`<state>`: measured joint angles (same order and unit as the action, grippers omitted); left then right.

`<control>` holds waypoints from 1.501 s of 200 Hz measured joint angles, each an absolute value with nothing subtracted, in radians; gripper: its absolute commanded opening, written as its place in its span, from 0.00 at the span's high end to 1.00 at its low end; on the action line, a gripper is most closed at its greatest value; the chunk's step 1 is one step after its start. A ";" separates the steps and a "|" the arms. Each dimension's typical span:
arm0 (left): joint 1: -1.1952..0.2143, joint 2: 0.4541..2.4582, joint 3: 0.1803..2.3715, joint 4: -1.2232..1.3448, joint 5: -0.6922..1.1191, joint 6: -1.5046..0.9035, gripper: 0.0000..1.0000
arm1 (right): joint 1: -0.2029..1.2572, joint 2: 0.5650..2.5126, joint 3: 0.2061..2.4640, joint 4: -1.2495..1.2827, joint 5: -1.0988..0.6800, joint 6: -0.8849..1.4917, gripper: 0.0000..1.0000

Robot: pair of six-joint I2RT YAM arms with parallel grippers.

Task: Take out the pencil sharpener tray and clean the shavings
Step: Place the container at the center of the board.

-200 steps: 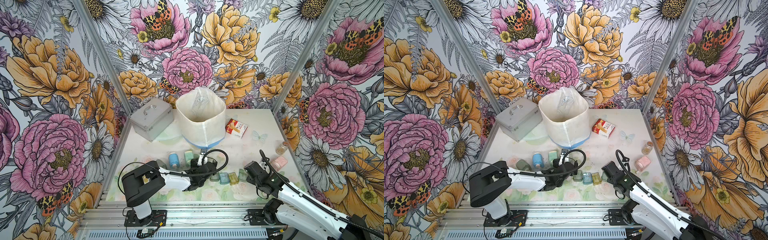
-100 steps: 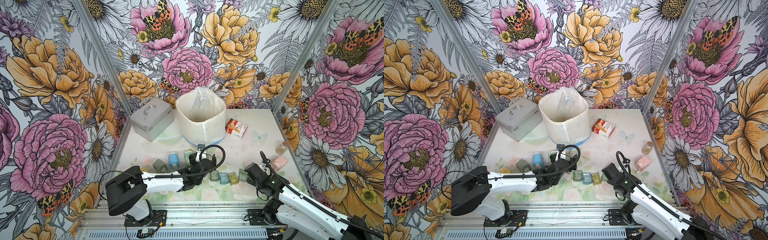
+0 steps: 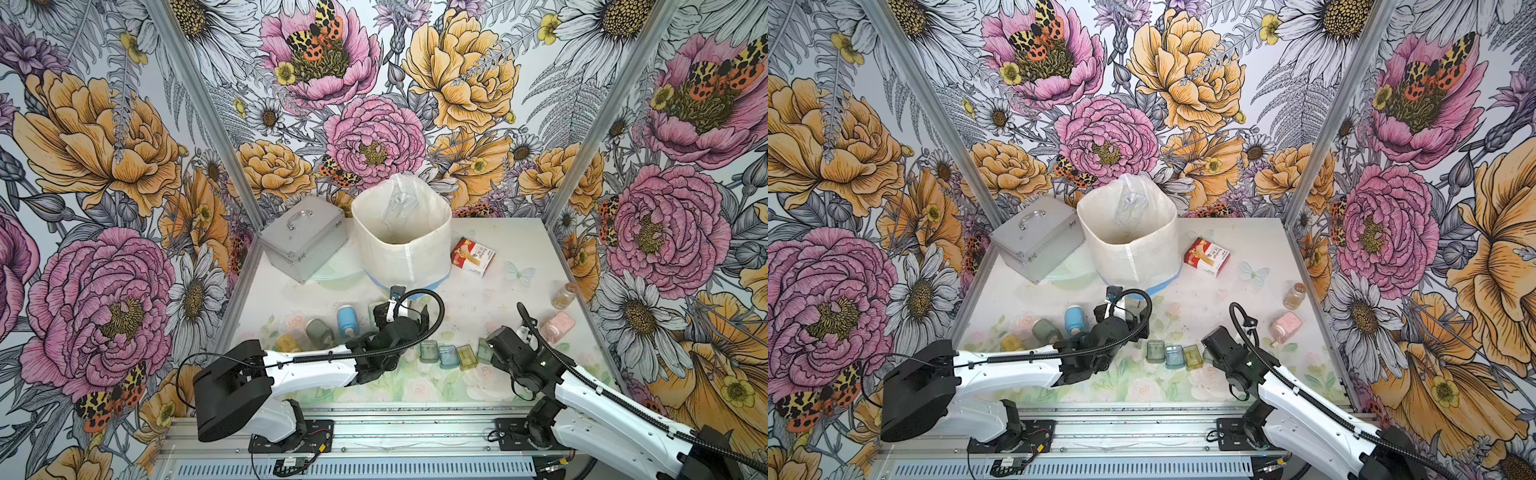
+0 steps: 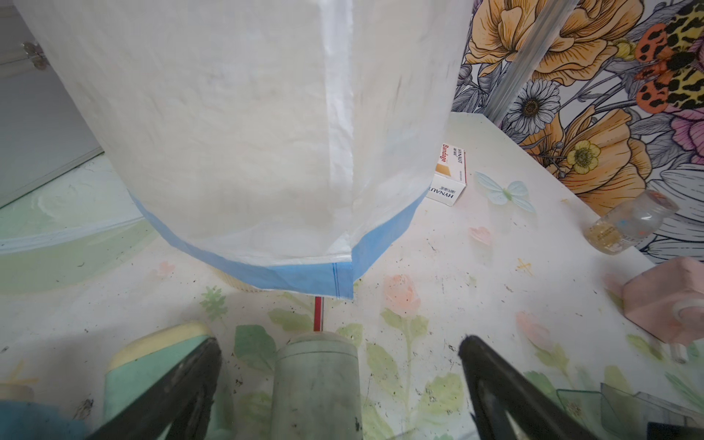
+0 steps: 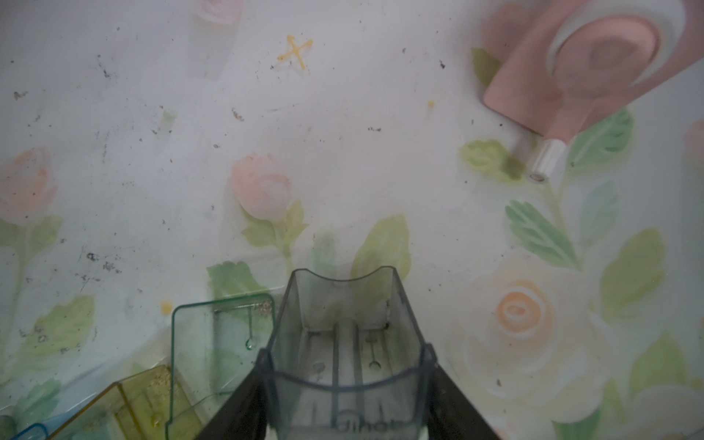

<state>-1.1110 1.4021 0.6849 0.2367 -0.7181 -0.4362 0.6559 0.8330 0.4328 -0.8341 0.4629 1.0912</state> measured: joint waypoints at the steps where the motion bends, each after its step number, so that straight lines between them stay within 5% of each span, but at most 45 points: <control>1: -1.111 1.401 0.684 0.237 -0.718 -0.436 0.01 | 0.656 0.834 0.433 -0.834 0.462 1.092 0.32; 96: -1.114 1.333 0.659 0.242 -0.694 -0.375 0.01 | 0.656 0.793 0.444 -0.836 0.426 1.103 0.27; 148: -1.102 1.333 0.667 0.290 -0.528 -0.269 0.01 | 0.620 0.830 0.596 -0.884 0.461 1.072 0.21; 220: -1.102 1.419 0.745 0.382 -0.302 -0.163 0.01 | 0.405 0.847 0.765 -0.932 0.475 0.939 0.12; 260: -1.079 1.447 0.766 0.425 -0.184 -0.153 0.01 | 0.175 0.862 0.838 -0.971 0.465 0.877 0.13; 281: -1.075 1.464 0.771 0.435 -0.147 -0.154 0.01 | 0.039 0.899 0.871 -0.979 0.422 0.856 0.01; 300: -1.073 1.468 0.771 0.432 -0.104 -0.154 0.01 | -0.071 0.946 0.891 -0.984 0.366 0.836 0.01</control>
